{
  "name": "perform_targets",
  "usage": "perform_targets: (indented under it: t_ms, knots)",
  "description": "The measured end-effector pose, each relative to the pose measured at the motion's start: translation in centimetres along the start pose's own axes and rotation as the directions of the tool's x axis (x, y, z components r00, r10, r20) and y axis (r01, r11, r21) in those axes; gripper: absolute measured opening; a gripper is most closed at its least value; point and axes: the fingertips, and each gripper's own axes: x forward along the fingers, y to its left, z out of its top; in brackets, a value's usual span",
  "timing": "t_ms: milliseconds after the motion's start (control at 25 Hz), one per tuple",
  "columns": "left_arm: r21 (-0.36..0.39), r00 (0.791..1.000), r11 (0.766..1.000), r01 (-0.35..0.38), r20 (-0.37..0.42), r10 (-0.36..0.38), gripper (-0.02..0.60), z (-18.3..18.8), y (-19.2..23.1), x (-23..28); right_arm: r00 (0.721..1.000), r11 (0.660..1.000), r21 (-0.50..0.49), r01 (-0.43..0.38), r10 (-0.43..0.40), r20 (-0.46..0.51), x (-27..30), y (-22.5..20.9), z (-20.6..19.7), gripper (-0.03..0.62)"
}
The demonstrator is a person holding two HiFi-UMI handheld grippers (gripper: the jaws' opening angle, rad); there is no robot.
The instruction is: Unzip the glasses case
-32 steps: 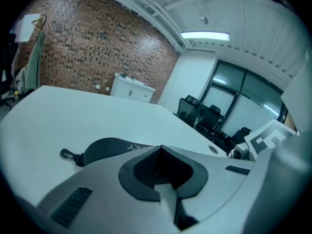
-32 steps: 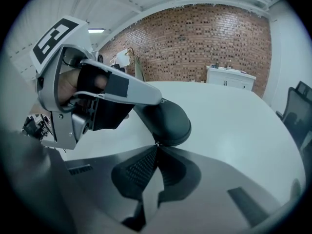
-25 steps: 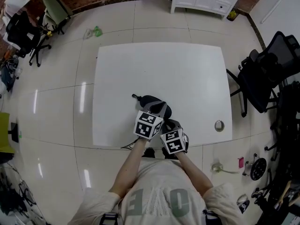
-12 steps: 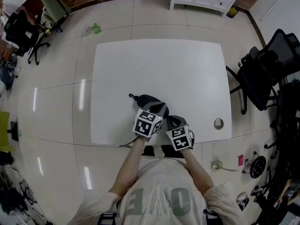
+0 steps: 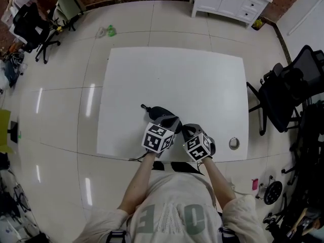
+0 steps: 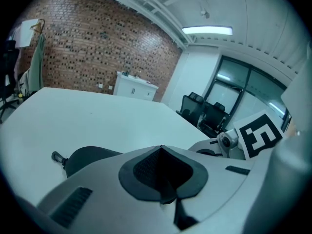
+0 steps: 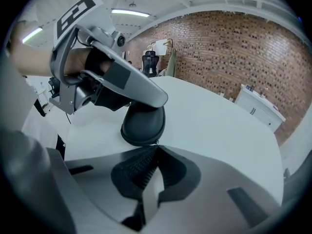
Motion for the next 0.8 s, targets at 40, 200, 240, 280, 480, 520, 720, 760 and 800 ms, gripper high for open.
perform_targets:
  t_ms: [40, 200, 240, 280, 480, 520, 720, 760, 800]
  knots:
    - [-0.010, 0.999, 0.999, -0.031, 0.008, 0.031, 0.005, 0.0, 0.4, -0.3, 1.000, 1.000, -0.005, 0.000, 0.000, -0.002, -0.2, 0.2, 0.0, 0.000]
    - [-0.099, 0.976, 0.972, -0.212, 0.017, 0.215, 0.005, -0.4, 3.6, -3.0, 1.000, 1.000, 0.017, -0.003, 0.003, 0.005, -1.0, 1.3, -1.0, 0.000]
    - [-0.143, 0.973, 0.963, -0.228, 0.012, 0.232, 0.005, -0.6, 4.2, -3.6, 1.000, 1.000, 0.014, -0.005, 0.005, 0.008, -1.2, 1.7, -1.1, 0.000]
    - [-0.174, 0.968, 0.953, -0.247, 0.006, 0.252, 0.005, -0.7, 4.5, -4.1, 1.000, 1.000, 0.002, -0.006, 0.006, 0.008, -1.3, 2.2, -1.0, 0.000]
    - [-0.145, 0.933, 0.922, -0.359, -0.032, 0.358, 0.005, -2.4, 5.6, -6.0, 0.999, 0.999, -0.016, -0.043, 0.043, 0.011, -1.4, 5.2, -1.2, 0.000]
    - [-0.160, 0.938, 0.925, -0.346, -0.029, 0.346, 0.005, -2.6, 5.5, -6.0, 0.998, 0.998, -0.029, -0.062, 0.063, 0.014, -1.4, 5.9, -1.0, 0.000]
    - [-0.112, 0.954, 0.948, -0.299, -0.010, 0.300, 0.005, -2.4, 4.8, -5.7, 0.979, 0.945, -0.264, -0.192, 0.204, 0.019, -0.8, 12.7, 0.7, 0.000]
    - [-0.091, 0.958, 0.954, -0.286, 0.001, 0.287, 0.005, -2.1, 4.4, -5.8, 0.975, 0.937, -0.283, -0.207, 0.221, 0.020, -0.5, 13.7, 1.2, 0.000]
    - [-0.066, 0.962, 0.961, -0.270, 0.007, 0.271, 0.005, -1.7, 3.9, -6.0, 0.972, 0.933, -0.288, -0.216, 0.233, 0.025, -0.3, 14.4, 1.6, 0.000]
